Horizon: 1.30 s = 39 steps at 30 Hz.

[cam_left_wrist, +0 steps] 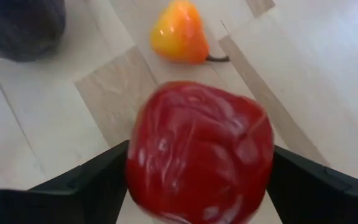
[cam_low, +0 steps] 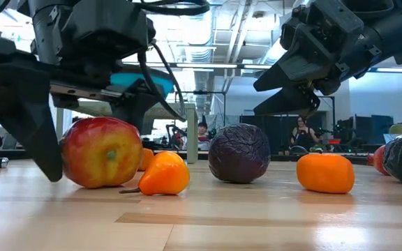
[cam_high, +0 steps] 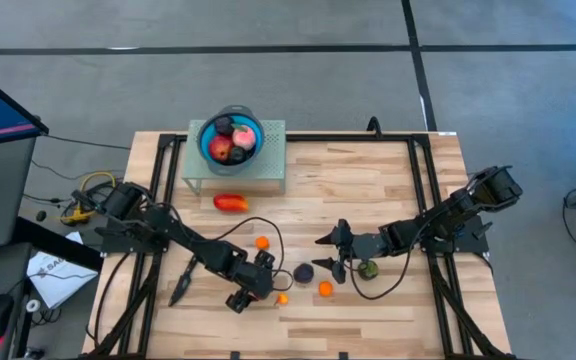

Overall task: Pick & Place Fruit
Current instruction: Put the red apple into the blue strainer bowl on the shelf

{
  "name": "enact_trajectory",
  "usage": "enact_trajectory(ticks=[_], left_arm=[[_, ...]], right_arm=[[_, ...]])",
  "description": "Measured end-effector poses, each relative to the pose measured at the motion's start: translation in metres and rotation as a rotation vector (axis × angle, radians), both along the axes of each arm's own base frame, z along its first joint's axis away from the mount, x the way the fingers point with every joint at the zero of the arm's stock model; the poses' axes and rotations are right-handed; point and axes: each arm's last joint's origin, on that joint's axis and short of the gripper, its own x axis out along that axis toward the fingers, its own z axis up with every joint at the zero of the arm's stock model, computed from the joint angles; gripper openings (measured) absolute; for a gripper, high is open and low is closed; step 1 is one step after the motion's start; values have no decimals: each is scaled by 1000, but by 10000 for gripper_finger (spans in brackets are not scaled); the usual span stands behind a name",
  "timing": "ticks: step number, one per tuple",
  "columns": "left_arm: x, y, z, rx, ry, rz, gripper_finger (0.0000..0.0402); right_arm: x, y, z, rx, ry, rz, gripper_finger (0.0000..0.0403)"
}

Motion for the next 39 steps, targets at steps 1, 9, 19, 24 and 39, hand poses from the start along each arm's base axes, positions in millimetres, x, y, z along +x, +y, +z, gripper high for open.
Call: enact_trajectory(ticks=[1,9,19,24,39], left_arm=[[0,0,0,-1,-1,1,319],[5,-2,3,-37,-53,40,284],[3,5,8,-80,-194,347,284],[-17,22,12,-157,-458,548,289],[-56,44,41,-379,-892,647,292]], right_arm=[[0,0,0,0,0,0,305],[0,0,0,0,0,0,305],[4,-10,1,14,-2,15,305],[12,-10,17,-72,-120,117,305],[85,20,83,-800,-136,462,323]])
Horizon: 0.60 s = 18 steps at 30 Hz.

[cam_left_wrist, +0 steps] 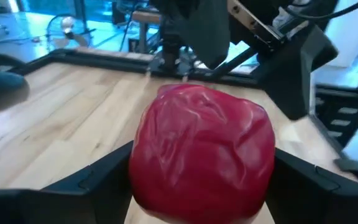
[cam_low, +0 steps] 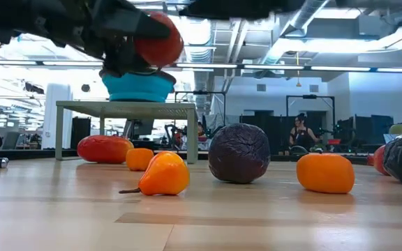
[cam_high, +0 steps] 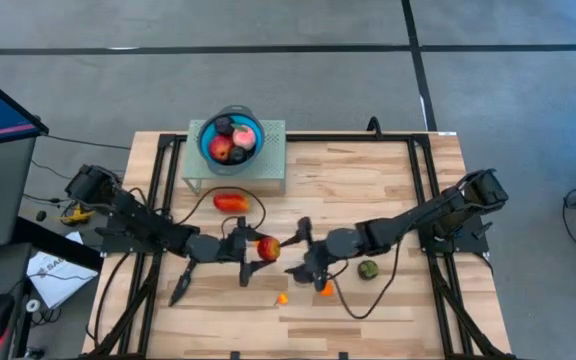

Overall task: Pick & Place Fruit
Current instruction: Put the red apple into the blue strainer bowl on the shelf

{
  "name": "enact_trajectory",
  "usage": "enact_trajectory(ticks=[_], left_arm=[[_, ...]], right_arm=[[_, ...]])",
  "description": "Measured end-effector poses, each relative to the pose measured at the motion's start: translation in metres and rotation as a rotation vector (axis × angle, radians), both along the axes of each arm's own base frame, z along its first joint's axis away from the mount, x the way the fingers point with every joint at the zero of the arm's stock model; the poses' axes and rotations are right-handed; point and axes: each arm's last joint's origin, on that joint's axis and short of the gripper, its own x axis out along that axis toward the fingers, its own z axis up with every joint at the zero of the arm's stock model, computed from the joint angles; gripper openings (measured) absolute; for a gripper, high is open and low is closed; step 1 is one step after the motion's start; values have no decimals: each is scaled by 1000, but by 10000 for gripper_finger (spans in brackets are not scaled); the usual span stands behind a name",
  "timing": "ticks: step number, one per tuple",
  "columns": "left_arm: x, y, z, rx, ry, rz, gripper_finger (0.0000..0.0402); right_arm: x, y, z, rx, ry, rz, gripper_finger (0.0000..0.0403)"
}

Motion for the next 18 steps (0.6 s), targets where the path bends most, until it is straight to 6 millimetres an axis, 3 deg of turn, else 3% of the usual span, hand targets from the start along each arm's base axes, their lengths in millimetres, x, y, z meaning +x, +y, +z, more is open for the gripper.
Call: enact_trajectory(ticks=[8,18], left_arm=[[0,5,6,-11,-23,-3,292],[0,6,4,-25,-10,-6,292]], right_arm=[[34,9,20,-328,184,72,396],[53,14,0,-672,216,95,359]])
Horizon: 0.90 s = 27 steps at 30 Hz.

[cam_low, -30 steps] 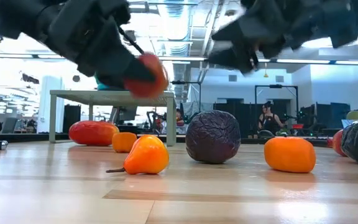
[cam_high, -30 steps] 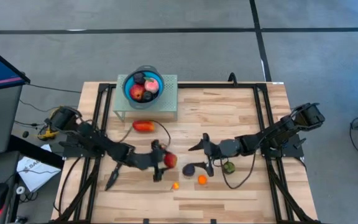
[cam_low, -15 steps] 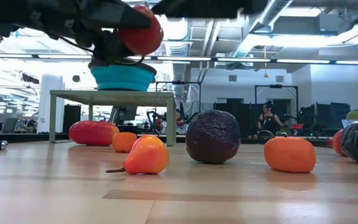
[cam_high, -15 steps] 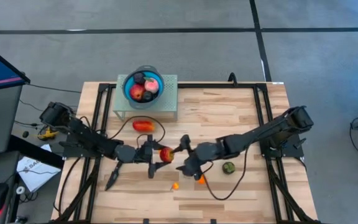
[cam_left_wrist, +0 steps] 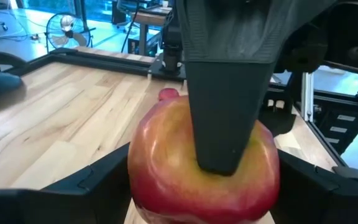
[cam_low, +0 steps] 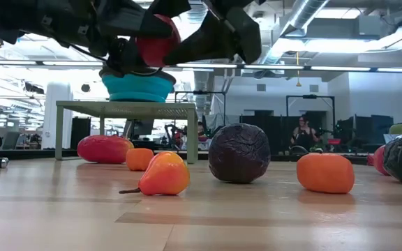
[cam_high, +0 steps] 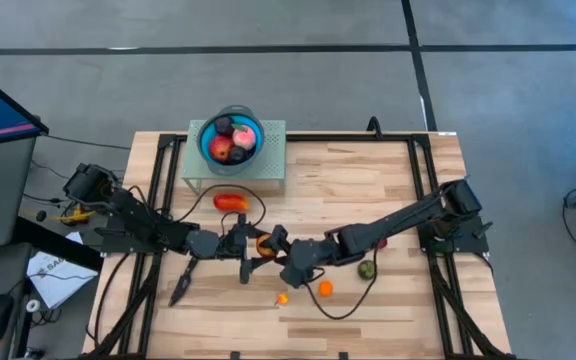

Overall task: Pick & Place Fruit
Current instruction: Put the red apple into the blue strainer bowl on the shelf

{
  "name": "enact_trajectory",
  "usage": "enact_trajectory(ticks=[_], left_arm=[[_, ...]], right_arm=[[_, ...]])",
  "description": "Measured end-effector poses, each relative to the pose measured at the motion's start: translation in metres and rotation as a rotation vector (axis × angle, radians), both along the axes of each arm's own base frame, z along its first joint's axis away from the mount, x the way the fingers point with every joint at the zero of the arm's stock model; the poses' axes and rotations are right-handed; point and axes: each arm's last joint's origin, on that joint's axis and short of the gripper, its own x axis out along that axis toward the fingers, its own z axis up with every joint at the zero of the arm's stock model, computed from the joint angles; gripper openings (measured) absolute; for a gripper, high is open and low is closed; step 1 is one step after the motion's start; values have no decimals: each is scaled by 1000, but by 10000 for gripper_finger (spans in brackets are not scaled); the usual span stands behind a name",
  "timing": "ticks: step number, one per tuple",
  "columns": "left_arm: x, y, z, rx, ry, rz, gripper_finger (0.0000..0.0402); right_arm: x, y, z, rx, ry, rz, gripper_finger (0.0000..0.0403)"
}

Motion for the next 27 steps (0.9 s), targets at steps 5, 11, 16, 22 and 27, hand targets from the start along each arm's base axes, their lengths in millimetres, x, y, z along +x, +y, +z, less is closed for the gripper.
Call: enact_trajectory(ticks=[5,11,16,22,27], left_arm=[[0,0,0,-4,0,-2,292],[0,0,-2,-20,16,-4,290],[-1,0,-3,-18,20,-5,287],[0,0,-2,-22,15,-2,287],[1,3,-5,-81,50,-37,287]], right_arm=[[-4,0,5,22,-2,-41,343],[-19,8,10,68,57,-108,328],[-26,17,9,90,67,-137,321],[-33,22,14,64,59,-142,318],[-39,15,38,62,9,-94,317]])
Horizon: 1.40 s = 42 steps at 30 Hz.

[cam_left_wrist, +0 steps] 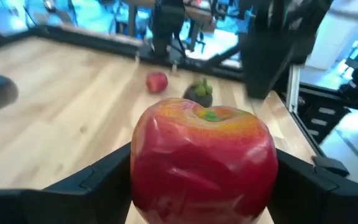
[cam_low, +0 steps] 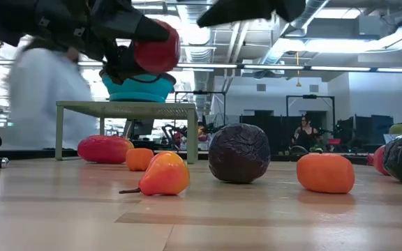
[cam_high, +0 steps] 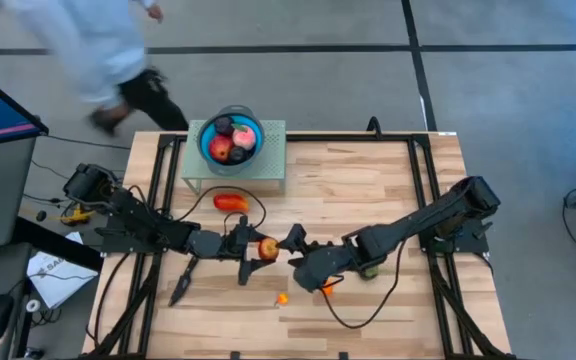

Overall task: Pick & Place Fruit
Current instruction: Put the red apple into the blue strainer bowl on the shelf

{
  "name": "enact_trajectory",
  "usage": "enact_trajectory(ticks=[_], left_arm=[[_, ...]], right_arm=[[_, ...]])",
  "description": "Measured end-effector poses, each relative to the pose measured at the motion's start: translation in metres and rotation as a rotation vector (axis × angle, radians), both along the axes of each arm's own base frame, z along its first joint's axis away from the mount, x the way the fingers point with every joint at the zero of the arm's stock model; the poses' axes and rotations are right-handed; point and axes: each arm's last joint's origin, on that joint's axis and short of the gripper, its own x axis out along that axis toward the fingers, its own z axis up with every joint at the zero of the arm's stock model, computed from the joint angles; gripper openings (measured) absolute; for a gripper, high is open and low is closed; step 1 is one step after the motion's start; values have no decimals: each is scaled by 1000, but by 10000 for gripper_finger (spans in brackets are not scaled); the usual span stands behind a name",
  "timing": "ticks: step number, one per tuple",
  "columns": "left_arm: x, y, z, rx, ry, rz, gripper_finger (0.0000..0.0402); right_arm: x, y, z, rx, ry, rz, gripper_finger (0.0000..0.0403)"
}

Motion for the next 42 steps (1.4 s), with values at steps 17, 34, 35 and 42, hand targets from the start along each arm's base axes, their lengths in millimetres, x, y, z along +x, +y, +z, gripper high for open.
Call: enact_trajectory(ticks=[17,34,35,42], left_arm=[[1,0,-4,-80,55,-160,286],[1,1,-6,-65,68,-160,286],[0,1,-6,-64,72,-159,286],[1,2,-6,-65,64,-150,286]], right_arm=[[26,-42,1,271,3,285,317],[48,-33,-45,175,54,391,380],[50,-33,-48,164,53,387,378],[54,-34,-55,117,56,325,356]])
